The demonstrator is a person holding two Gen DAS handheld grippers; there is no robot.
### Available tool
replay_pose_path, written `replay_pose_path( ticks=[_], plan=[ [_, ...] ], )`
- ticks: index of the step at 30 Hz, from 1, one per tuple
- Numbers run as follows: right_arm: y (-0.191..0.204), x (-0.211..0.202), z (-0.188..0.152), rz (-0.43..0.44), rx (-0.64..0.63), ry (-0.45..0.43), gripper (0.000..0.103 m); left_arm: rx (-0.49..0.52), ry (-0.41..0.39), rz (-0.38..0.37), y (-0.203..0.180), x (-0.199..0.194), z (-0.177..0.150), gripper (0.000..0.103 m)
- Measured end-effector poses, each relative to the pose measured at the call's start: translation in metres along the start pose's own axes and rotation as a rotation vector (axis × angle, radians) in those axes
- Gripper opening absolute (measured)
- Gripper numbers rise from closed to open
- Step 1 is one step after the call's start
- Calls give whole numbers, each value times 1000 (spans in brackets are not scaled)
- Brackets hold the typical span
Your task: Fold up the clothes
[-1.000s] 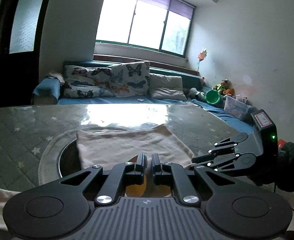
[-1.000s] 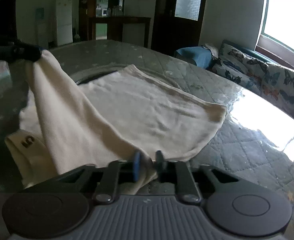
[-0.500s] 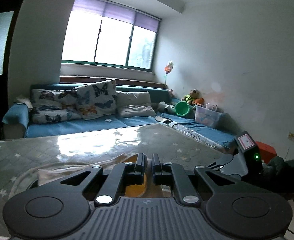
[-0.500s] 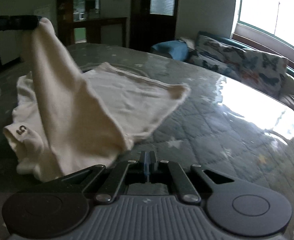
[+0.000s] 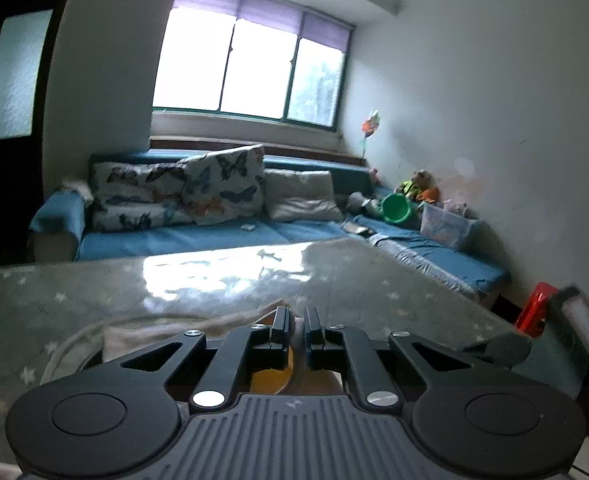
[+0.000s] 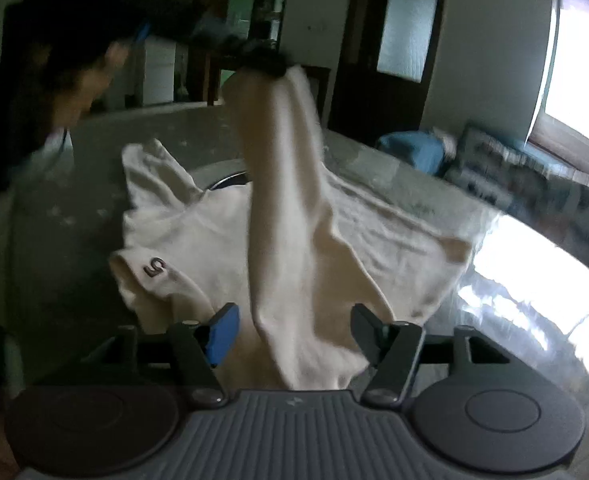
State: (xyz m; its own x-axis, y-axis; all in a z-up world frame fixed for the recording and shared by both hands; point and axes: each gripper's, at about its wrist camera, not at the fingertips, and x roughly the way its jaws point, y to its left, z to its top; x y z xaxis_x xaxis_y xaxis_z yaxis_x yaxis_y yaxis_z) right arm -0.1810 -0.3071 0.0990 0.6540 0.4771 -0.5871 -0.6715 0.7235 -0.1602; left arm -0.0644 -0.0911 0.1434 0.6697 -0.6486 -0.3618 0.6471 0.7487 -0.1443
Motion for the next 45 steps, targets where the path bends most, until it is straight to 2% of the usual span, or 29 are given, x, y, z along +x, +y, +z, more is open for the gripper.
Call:
replay_pose_path(
  ticks=[1,3,5,7,9,12,14,19,23,26,28,32,36,41,43,45],
  plan=[
    [4,2,0,-20,-17,-10,67,9,-6,-7,-3,1,4,8],
    [17,10,2,-129,-76,-24,65,24,-14,-28,-11,5,11,8],
    [22,13,1,-217,-113,-25,56,44,-25,-49,-20,10,19,8],
    [20,9,-3,-304,-85,-25,36,68,-43,-69,-29,13,25,8],
    [15,-2,-7,-368,-36,-20,26,80,-58,-95,-37,15,28,8],
    [5,-21,-21,-487,-6,4,25,84,-62,-136,-45,21,25,8],
    [2,-30,-28,-522,13,19,25,92,-44,-150,-48,24,17,8],
    [7,-26,-42,-482,29,66,25,64,70,-121,-33,29,-18,8],
    [10,-16,-48,-401,21,103,26,88,156,-42,-19,28,-54,10],
    [8,-26,-48,-342,13,114,27,57,242,-1,-4,29,-79,11],
    [1,-34,-45,-287,60,116,27,24,276,11,6,28,-89,11],
    [-15,-46,-26,-189,161,57,27,13,254,9,10,18,-92,11],
    [-35,-37,-8,-91,279,-18,27,23,237,31,9,12,-90,12],
    [-54,-12,-6,-87,309,-2,27,-7,230,87,21,14,-89,11],
    [-60,-8,-11,-92,340,5,27,-42,230,64,26,12,-89,12],
    [-62,-8,-13,-96,359,4,27,-64,234,31,26,10,-89,25]
  ],
)
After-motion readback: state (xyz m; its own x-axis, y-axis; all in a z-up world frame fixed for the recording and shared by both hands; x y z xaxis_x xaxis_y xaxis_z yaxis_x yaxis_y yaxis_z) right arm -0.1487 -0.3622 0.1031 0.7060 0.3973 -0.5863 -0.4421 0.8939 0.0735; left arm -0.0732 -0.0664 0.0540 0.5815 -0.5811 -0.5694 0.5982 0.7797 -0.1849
